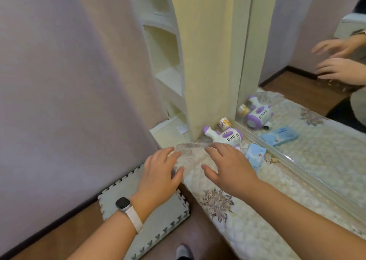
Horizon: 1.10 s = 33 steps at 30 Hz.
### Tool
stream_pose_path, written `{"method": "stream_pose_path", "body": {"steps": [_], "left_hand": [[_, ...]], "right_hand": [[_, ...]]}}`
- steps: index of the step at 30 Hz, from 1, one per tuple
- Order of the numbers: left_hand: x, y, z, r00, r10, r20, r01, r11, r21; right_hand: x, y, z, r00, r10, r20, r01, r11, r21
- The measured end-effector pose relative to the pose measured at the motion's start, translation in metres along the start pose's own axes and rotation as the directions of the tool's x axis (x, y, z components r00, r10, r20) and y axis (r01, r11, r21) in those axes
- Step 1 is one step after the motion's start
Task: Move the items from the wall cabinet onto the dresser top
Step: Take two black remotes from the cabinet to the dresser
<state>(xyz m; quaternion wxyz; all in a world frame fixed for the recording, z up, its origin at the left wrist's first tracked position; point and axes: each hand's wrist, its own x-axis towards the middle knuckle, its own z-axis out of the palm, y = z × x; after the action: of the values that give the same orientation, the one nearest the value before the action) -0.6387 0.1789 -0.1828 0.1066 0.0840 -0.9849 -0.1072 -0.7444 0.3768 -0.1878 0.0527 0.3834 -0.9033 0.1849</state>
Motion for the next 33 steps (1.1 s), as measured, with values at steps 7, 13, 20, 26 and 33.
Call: {"method": "stream_pose_path", "body": {"steps": [7, 13, 20, 26, 33], "left_hand": [[-0.060, -0.042, -0.046, 0.987, -0.080, -0.138, 0.098, 0.986, 0.131], [-0.143, -0.101, -0.092, 0.953, -0.189, -0.235, 0.241, 0.947, 0.214], [-0.285, -0.181, -0.156, 0.878, -0.343, -0.335, 0.435, 0.862, 0.258], [-0.423, -0.248, -0.209, 0.773, -0.464, -0.432, 0.596, 0.764, 0.246], [-0.566, -0.288, -0.251, 0.573, -0.647, -0.503, 0.797, 0.581, 0.162]], "right_hand": [[0.019, -0.085, -0.008, 0.966, -0.259, 0.000, 0.259, 0.966, 0.010], [0.031, -0.191, 0.007, 0.885, -0.464, 0.038, 0.464, 0.886, 0.016], [0.018, -0.356, 0.038, 0.737, -0.675, 0.031, 0.674, 0.737, 0.044], [-0.022, -0.512, 0.066, 0.572, -0.820, 0.001, 0.818, 0.571, 0.068], [-0.071, -0.668, 0.095, 0.329, -0.944, -0.007, 0.940, 0.327, 0.096]]}}
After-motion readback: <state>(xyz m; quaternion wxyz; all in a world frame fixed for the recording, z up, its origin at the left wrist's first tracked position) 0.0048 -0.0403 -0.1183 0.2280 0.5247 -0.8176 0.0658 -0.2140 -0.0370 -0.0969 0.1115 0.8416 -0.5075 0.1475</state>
